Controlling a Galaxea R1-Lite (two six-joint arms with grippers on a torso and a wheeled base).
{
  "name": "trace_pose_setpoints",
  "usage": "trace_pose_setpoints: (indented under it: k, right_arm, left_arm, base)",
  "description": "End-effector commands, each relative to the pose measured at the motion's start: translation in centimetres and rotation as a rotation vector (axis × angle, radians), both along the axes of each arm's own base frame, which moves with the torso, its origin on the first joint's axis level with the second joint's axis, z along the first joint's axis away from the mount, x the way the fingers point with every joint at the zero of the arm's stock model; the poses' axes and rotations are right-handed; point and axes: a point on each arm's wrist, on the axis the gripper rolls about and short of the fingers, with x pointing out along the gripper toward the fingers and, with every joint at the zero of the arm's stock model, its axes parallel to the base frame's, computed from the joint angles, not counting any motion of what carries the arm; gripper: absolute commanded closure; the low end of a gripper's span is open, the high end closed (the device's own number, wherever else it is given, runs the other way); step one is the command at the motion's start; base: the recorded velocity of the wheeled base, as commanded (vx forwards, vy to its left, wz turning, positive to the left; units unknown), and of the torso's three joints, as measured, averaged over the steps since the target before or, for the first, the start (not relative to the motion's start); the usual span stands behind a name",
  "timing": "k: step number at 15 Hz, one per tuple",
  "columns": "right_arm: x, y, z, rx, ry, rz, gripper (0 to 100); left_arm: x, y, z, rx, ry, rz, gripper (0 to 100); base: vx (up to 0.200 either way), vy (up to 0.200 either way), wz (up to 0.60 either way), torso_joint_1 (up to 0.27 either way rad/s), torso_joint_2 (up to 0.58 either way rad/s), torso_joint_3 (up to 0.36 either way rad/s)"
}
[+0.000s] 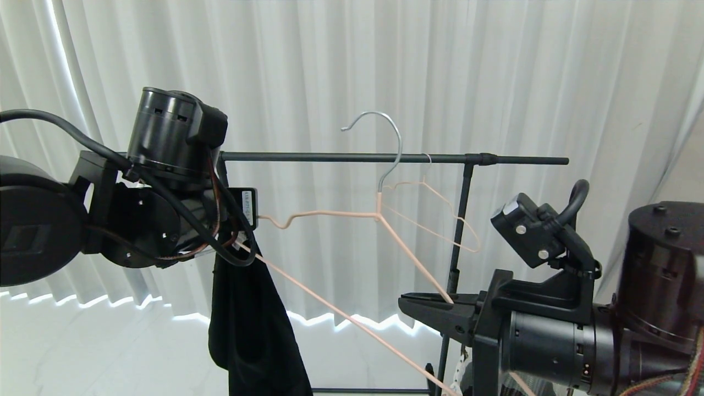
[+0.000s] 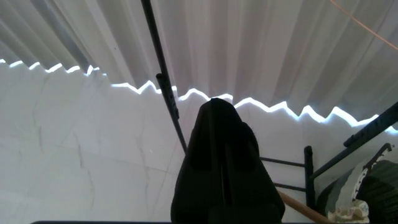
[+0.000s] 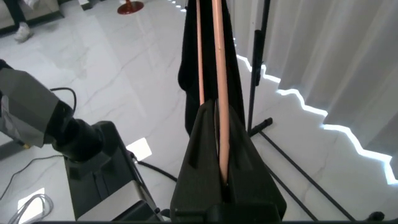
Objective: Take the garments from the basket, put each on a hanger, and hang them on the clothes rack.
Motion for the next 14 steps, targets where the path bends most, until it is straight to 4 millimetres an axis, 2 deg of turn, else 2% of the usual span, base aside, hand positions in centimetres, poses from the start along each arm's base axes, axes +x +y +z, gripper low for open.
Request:
trace_pose_setpoints:
  k: [1, 7, 14]
  right_arm:
    - [0.2, 0.4, -0.5, -0.017, 0.009, 0.001, 100]
    - [1.1, 0.6, -0.5, -0.017, 0.007, -0.032, 100]
    - [-0.1, 0.4, 0.9, 0.029, -0.009, 0.039, 100]
  left_arm:
    - [0.0, -0.1, 0.2, -0.003, -0.006, -0.002, 100]
    - [-0.2, -0.3, 0.1, 0.0, -0.003, -0.01, 100]
    - [0.0, -0.5, -0.2, 0.001, 0.004, -0.015, 100]
  base:
    - [0.0, 0.0, 0.0, 0.0, 0.0, 0.0]
    - [0.0, 0.0, 0.0, 0.0, 0.0, 0.0]
    - [0.0, 0.0, 0.0, 0.0, 0.0, 0.0]
